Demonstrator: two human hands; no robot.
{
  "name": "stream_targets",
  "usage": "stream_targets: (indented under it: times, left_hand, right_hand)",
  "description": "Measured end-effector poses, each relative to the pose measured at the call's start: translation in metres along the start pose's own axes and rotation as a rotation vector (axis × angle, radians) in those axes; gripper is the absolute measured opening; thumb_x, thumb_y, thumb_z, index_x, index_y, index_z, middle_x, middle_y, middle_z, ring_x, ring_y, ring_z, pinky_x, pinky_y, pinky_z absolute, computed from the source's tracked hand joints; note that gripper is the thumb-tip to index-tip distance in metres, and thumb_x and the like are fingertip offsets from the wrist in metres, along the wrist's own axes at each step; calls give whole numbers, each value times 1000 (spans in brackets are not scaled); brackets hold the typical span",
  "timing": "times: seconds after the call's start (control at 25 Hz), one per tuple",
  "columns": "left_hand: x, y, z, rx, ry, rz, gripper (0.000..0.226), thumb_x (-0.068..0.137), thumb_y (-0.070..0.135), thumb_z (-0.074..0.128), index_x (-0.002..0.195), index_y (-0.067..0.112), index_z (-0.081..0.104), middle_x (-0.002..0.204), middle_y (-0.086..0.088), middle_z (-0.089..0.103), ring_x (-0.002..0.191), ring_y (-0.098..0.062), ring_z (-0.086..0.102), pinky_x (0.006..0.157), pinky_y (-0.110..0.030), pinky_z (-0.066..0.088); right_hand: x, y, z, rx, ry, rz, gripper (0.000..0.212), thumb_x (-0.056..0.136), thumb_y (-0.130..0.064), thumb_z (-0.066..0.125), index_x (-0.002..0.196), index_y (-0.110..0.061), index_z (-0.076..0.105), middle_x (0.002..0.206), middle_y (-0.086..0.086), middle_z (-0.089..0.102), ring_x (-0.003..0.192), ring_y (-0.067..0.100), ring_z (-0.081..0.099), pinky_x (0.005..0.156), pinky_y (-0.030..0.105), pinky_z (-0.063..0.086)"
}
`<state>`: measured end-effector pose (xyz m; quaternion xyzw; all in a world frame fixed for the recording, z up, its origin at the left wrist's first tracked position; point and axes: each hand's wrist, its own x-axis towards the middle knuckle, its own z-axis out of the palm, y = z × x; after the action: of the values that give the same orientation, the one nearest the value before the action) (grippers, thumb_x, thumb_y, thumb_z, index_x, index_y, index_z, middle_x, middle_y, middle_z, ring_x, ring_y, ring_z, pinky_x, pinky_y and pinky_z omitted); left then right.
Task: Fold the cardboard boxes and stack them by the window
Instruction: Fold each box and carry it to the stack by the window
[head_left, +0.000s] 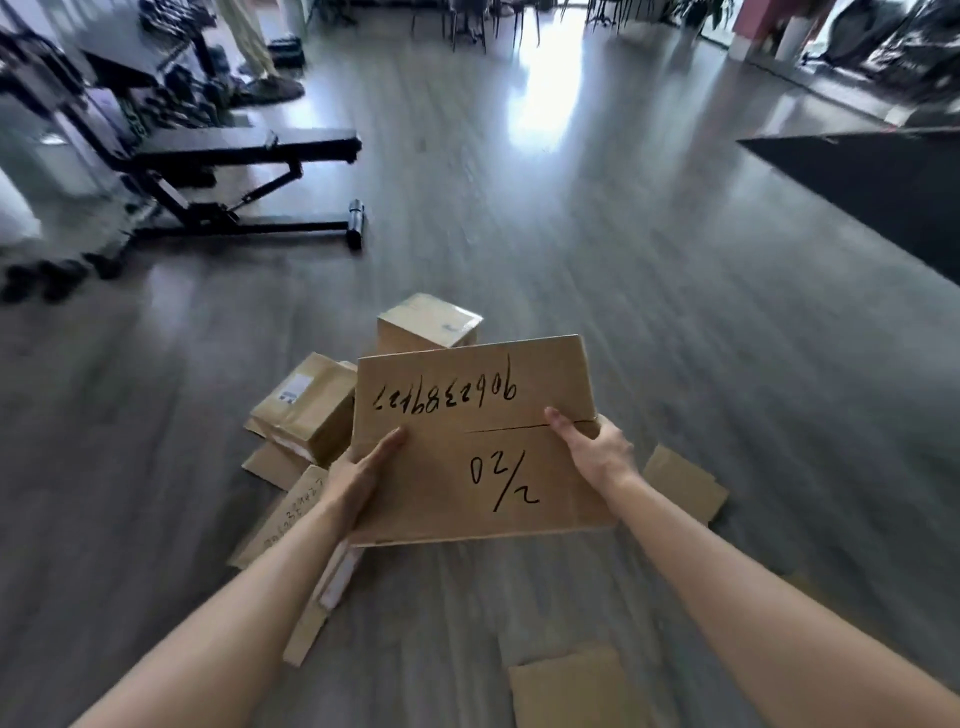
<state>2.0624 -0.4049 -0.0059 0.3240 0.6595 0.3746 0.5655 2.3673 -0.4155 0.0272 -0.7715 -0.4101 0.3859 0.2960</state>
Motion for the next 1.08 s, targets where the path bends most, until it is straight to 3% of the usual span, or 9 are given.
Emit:
stream_targets:
  times: [0.12, 0.28, 0.4, 0.52, 0.64, 0.72, 0.88, 1.08]
  left_hand:
    - [-44, 62, -12, 10, 25, 92, 65, 64, 71, 75, 115, 32, 67, 106, 8, 72, 95, -17, 68, 77, -27, 52]
    - [-104, 85, -70, 20, 160, 150, 68, 66, 74, 72, 117, 30, 68, 107, 8, 71, 95, -15, 66, 77, -30, 50]
    - [-173, 73, -162, -23, 315, 164, 67, 66, 75, 73, 113, 28, 66, 109, 6, 70, 95, -15, 65, 73, -30, 49]
    - [-267, 44, -279, -31, 560, 201, 68, 67, 79, 69, 115, 30, 63, 120, 4, 66, 101, -15, 61, 91, -35, 45]
    - [-369, 9, -384, -37, 815, 167, 84, 71, 81, 64, 135, 26, 59, 133, -5, 61, 118, -28, 57, 107, -45, 42]
    - [-447, -20, -448, -80, 996, 91, 90, 69, 80, 65, 136, 20, 58, 132, -8, 62, 114, -31, 59, 104, -44, 46]
    - [-594, -74, -543, -220, 1238, 72, 86, 65, 79, 70, 131, 25, 60, 112, 4, 64, 86, -13, 59, 84, -33, 45]
    - [-730, -144, -614, -310, 1516, -9, 91, 51, 93, 61, 121, 34, 60, 115, 5, 62, 102, -21, 60, 97, -38, 47]
  right_hand:
    - [-31, -51, -34, 51, 8, -61, 86, 60, -95, 54, 124, -38, 59, 111, -7, 67, 107, 23, 62, 96, 42, 52]
    - [-67, -106, -20, 56, -61, -203, 76, 70, -84, 61, 126, -33, 58, 109, -8, 66, 98, 17, 62, 86, 37, 52]
    - [-123, -152, 47, 38, -191, -333, 71, 73, -80, 63, 125, -32, 60, 109, -7, 68, 93, 14, 62, 82, 34, 52]
    - [-223, -201, 135, -23, -364, -458, 70, 74, -82, 59, 126, -34, 60, 113, -4, 68, 101, 21, 62, 88, 39, 52]
    - [-341, -242, 213, -14, -537, -564, 68, 72, -82, 60, 121, -35, 60, 106, -6, 69, 95, 18, 66, 88, 41, 56]
    - [-430, -263, 261, -40, -663, -662, 63, 73, -80, 60, 116, -35, 61, 103, -9, 68, 95, 18, 66, 90, 41, 55]
    - [-597, -292, 346, -76, -915, -808, 65, 73, -81, 59, 116, -33, 62, 105, -8, 68, 96, 18, 65, 88, 36, 54]
    - [-765, -289, 442, -124, -1214, -958, 68, 74, -80, 58, 119, -29, 62, 111, -4, 69, 104, 22, 65, 93, 43, 54]
